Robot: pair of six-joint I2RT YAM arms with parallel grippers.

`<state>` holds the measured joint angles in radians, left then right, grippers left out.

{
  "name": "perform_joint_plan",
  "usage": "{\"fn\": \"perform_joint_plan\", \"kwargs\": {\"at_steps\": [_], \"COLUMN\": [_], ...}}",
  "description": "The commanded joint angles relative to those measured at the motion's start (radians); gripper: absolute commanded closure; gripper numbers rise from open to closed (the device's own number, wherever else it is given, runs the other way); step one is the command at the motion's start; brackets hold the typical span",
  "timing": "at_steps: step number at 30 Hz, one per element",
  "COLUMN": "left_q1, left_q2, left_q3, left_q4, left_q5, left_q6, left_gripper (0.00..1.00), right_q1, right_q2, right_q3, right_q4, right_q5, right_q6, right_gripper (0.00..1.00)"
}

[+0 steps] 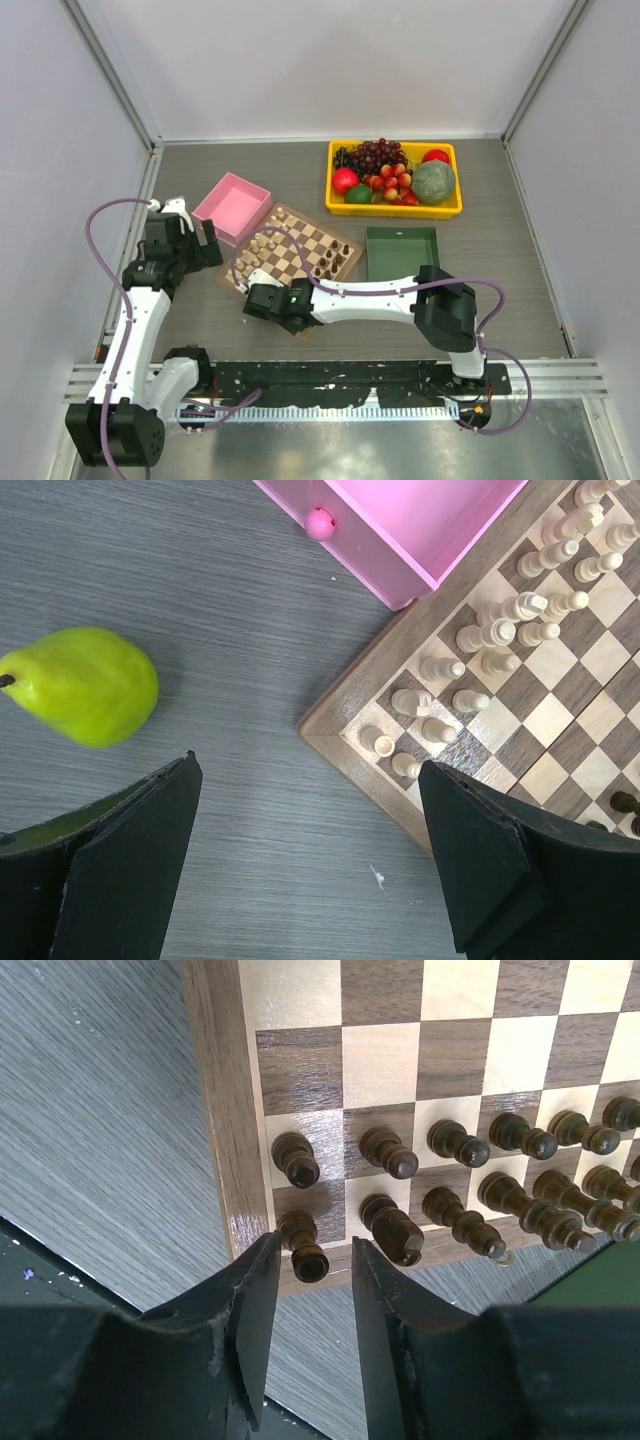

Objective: Set up the chess pieces on the board

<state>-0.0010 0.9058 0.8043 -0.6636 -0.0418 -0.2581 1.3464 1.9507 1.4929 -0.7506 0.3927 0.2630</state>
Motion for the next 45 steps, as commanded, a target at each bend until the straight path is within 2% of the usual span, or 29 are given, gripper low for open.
{"fn": "perform_joint_plan", "kwargs": {"at_steps": [1, 8, 12, 14, 16, 18, 20, 21, 24, 25, 28, 30, 34, 38, 45], "left_q1": [-0.004, -0.004, -0.004, -0.004, -0.004, -0.004, -0.005, -0.004, -0.004, -0.004, -0.004, -0.004, -0.004, -0.004, -0.004], "left_q2": [-0.001, -0.007, -0.027, -0.031, -0.034, -0.033, -0.027, -0.021, -0.001, 0.011, 0.047, 0.076, 0.126, 0.120, 0.004], "left_q3": [0.018, 0.016, 0.007, 0.006, 0.012, 0.018, 0.027, 0.032, 0.049, 0.056, 0.082, 0.110, 0.170, 0.182, 0.148], "left_q4": [0.009, -0.002, 0.005, 0.012, 0.013, 0.007, 0.001, -0.008, -0.039, -0.051, -0.082, -0.099, -0.137, -0.130, -0.030], "left_q5": [-0.009, -0.018, -0.032, -0.044, -0.069, -0.102, -0.154, -0.177, -0.233, -0.248, -0.268, -0.277, -0.265, -0.250, -0.245], "left_q6": [-0.001, -0.004, -0.015, -0.024, -0.036, -0.052, -0.076, -0.099, -0.138, -0.150, -0.161, -0.171, -0.162, -0.153, -0.144], "left_gripper": [0.01, 0.01, 0.01, 0.01, 0.01, 0.01, 0.01, 0.01, 0.01, 0.01, 0.01, 0.01, 0.01, 0.01, 0.01], "right_q1": [0.000, 0.000, -0.003, -0.013, -0.052, -0.128, -0.239, -0.332, -0.525, -0.626, -0.815, -1.002, -1.205, -1.265, -1.264], "right_q2": [-0.061, -0.177, -0.283, -0.324, -0.363, -0.413, -0.478, -0.525, -0.617, -0.653, -0.733, -0.783, -0.860, -0.881, -0.934], "right_q3": [0.036, -0.009, -0.040, -0.042, -0.051, -0.083, -0.138, -0.155, -0.253, -0.270, -0.359, -0.416, -0.500, -0.526, -0.540], "right_q4": [0.019, 0.089, 0.143, 0.152, 0.152, 0.151, 0.152, 0.152, 0.157, 0.160, 0.160, 0.165, 0.192, 0.209, 0.278], "right_q5": [0.047, 0.063, 0.135, 0.257, 0.325, 0.347, 0.339, 0.330, 0.264, 0.249, 0.155, 0.106, 0.038, 0.044, 0.026], "right_q6": [-0.002, -0.027, -0.086, -0.111, -0.117, -0.098, -0.049, -0.029, 0.048, 0.059, 0.102, 0.111, 0.117, 0.084, 0.074], "right_gripper": [0.58, 0.53, 0.30, 0.20, 0.11, 0.08, 0.05, 0.02, 0.01, 0.02, 0.04, 0.04, 0.04, 0.04, 0.04]}}
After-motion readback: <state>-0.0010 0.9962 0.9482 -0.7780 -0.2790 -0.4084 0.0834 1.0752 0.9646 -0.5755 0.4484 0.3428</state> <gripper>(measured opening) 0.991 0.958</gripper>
